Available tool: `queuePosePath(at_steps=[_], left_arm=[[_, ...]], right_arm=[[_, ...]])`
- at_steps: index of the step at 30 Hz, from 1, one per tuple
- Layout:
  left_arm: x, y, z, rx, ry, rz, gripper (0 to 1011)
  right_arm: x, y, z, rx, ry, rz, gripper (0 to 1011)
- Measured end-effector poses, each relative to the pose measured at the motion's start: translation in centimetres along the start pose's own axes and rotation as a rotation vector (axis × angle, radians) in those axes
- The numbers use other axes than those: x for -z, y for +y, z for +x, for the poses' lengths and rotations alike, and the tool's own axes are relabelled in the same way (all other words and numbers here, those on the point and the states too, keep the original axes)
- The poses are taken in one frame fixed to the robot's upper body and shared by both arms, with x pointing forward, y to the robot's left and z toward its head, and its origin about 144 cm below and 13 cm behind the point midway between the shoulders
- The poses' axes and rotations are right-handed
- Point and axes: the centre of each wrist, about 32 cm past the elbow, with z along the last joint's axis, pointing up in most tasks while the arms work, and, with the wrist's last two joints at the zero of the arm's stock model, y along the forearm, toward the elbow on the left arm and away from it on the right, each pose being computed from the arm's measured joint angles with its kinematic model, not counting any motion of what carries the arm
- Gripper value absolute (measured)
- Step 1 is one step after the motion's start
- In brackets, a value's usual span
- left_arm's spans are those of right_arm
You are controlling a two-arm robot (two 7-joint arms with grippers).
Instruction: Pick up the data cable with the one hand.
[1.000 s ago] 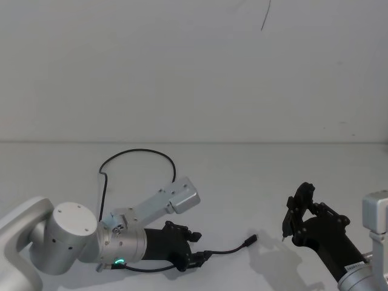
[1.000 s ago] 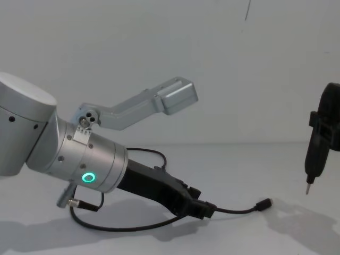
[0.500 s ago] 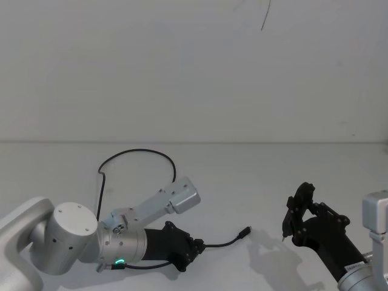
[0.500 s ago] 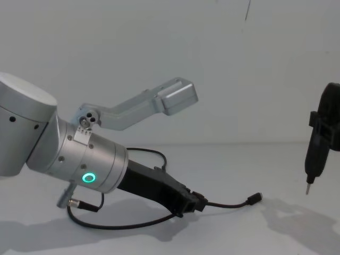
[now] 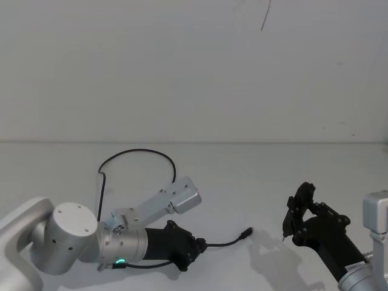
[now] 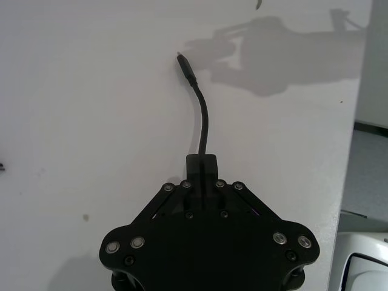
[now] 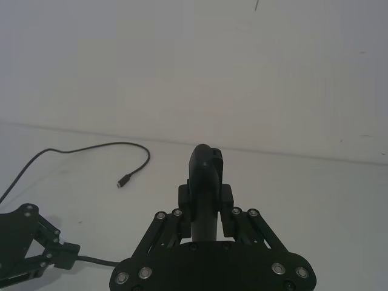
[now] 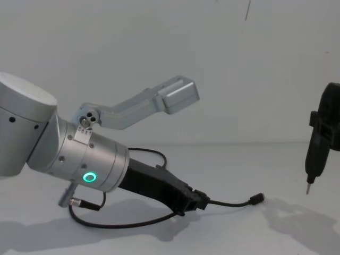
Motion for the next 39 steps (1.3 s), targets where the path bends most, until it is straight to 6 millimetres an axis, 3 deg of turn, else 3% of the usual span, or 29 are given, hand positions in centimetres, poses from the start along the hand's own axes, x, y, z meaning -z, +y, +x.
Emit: queuePosePath(at_steps=[30, 39], left_arm=[[-0.1, 3.7, 0.8, 0.105, -0.116, -0.152, 36], [0.0, 4.2, 0.8, 0.116, -0.122, -0.159, 36]], right_arm=[[-1.9, -1.0, 0.1, 0.005, 0.013, 0.068, 263], [-2.4, -1.3, -0.7, -0.011, 0.042, 0.089, 263]])
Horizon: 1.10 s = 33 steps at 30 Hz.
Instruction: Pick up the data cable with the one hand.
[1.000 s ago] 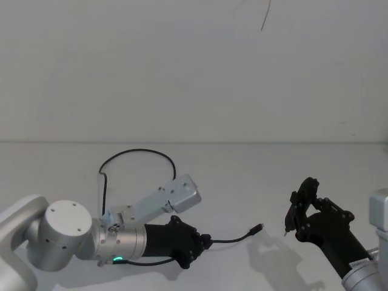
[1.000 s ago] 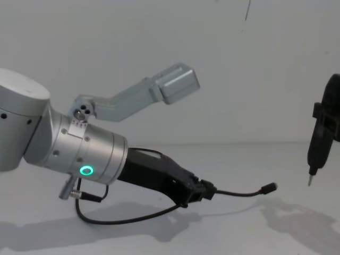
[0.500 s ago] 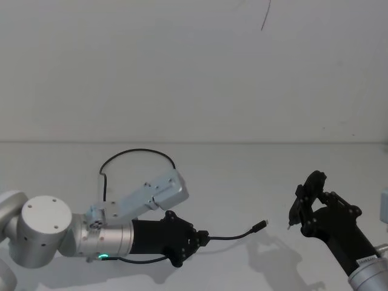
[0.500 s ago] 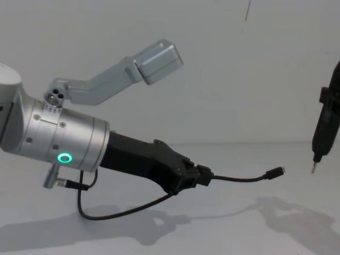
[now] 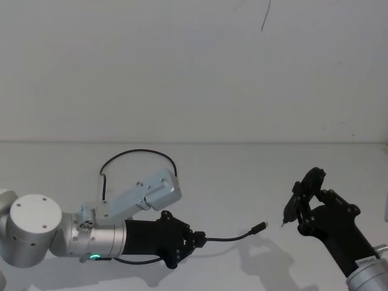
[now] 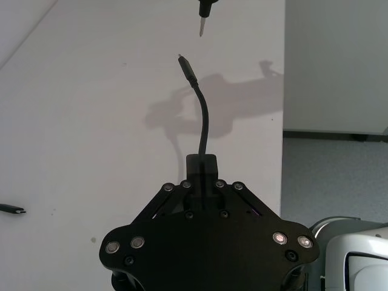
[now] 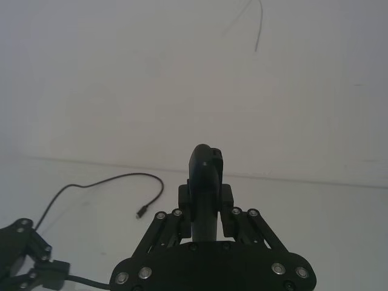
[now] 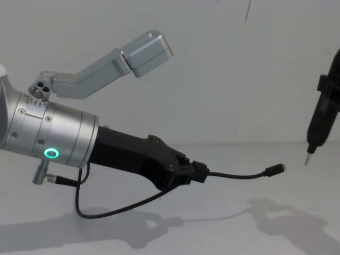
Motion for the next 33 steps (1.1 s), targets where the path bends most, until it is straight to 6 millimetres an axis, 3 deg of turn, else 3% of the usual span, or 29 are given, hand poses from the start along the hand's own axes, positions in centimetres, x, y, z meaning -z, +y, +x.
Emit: queuePosePath(at_steps=[13, 33], left_arm=[[-0.04, 0.32, 0.0, 0.007, -0.004, -0.004, 36], [-0.05, 0.45, -0.01, 0.01, -0.005, -0.007, 36]], right_arm=[[0.28, 0.38, -1.18, -0.003, 0.017, 0.02, 263], [0.62, 0.92, -0.36, 0.028, 0.004, 0.029, 263]])
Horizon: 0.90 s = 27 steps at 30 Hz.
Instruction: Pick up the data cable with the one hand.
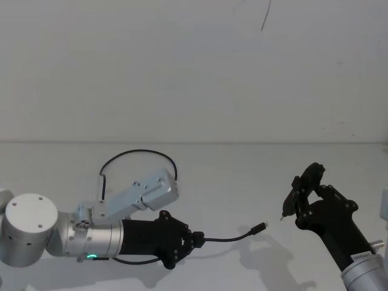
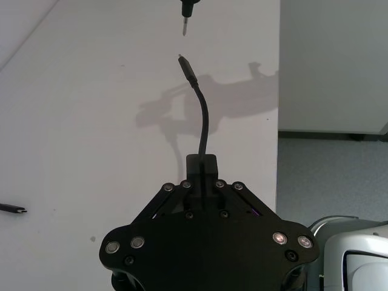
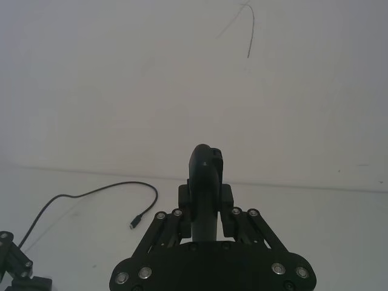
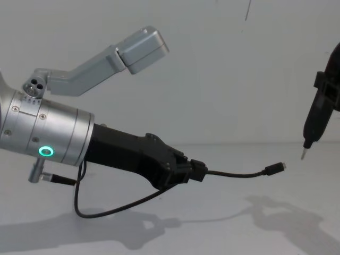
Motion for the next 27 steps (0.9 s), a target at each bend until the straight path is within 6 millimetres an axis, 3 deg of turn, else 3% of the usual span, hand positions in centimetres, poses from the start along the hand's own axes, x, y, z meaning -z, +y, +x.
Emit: queuePosePath(at_steps=[27], left_arm=[[-0.01, 0.04, 0.0, 0.0, -0.001, 0.001, 36]], right_arm=[[0.35, 0.52, -0.13, -0.02, 0.082, 0.002, 263]])
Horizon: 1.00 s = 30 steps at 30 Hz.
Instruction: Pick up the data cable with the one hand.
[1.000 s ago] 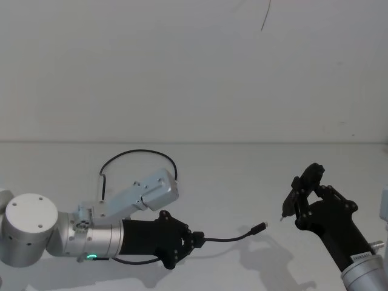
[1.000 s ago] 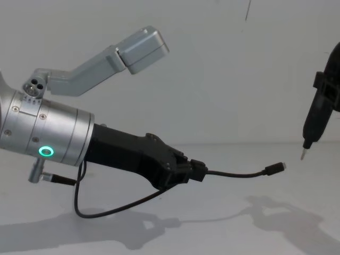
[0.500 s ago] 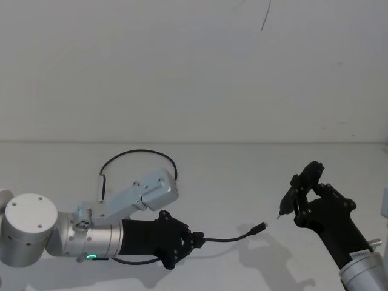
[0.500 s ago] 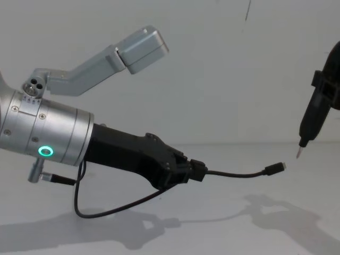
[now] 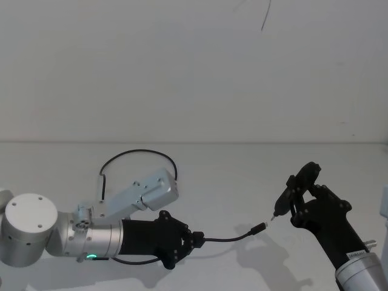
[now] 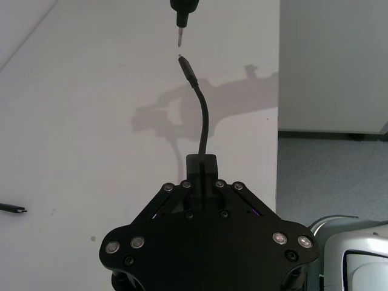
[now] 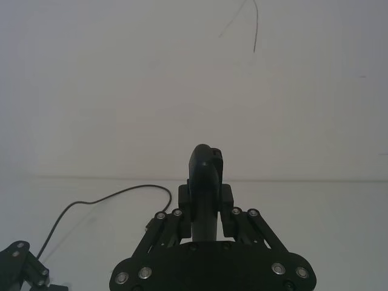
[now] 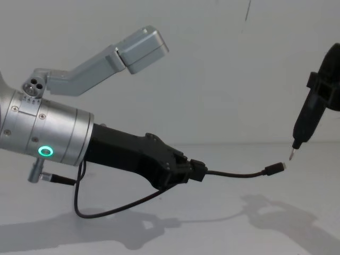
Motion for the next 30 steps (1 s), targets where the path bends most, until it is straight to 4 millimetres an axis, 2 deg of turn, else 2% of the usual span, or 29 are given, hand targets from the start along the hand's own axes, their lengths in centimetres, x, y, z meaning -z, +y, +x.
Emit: queuePosePath(at_steps=[30], left_arm=[[0.0, 0.0, 0.0, 0.0, 0.0, 0.0, 36]], right_arm=[[0.35, -0.2, -0.55, -0.018, 0.035, -0.002, 263]])
